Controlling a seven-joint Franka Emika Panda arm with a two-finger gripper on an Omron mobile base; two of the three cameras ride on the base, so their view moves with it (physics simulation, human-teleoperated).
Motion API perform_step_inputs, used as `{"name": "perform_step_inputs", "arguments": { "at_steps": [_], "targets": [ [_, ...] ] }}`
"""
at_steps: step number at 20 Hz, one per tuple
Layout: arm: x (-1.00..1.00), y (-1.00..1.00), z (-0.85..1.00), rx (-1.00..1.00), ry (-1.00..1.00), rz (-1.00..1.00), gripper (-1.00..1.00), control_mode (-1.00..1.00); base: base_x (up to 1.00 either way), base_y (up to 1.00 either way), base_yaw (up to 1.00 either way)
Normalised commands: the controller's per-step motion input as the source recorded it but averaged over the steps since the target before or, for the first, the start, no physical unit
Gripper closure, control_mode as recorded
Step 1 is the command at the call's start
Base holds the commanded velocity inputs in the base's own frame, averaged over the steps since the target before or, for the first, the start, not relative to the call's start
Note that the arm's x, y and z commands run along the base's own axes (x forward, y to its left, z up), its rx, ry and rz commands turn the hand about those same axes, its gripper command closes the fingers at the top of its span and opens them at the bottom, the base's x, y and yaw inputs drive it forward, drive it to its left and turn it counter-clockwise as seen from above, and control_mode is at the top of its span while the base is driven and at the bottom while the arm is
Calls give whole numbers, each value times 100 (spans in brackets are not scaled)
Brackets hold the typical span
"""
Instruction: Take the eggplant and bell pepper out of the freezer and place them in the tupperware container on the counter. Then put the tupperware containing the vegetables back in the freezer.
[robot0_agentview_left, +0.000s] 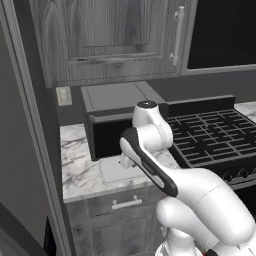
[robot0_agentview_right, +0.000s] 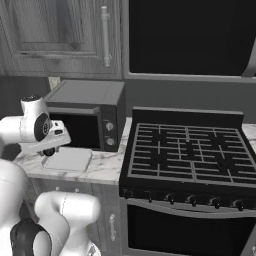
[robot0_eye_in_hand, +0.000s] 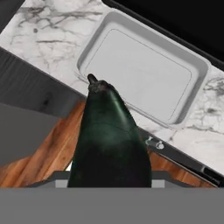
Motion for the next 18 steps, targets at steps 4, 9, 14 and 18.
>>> {"name": "perform_step_inputs", "arguments": {
  "at_steps": [4,9,14,18],
  "targets": [
    [21,0,-4,13,-4,0,100,-100,0,0,0],
    [24,0,-18,9,-4,0,100,-100,0,0,0],
    [30,6,-36,0,-4,0,100,-100,0,0,0],
    [20,16,-28,0,-1,0,100,-100,0,0,0]
  ]
}}
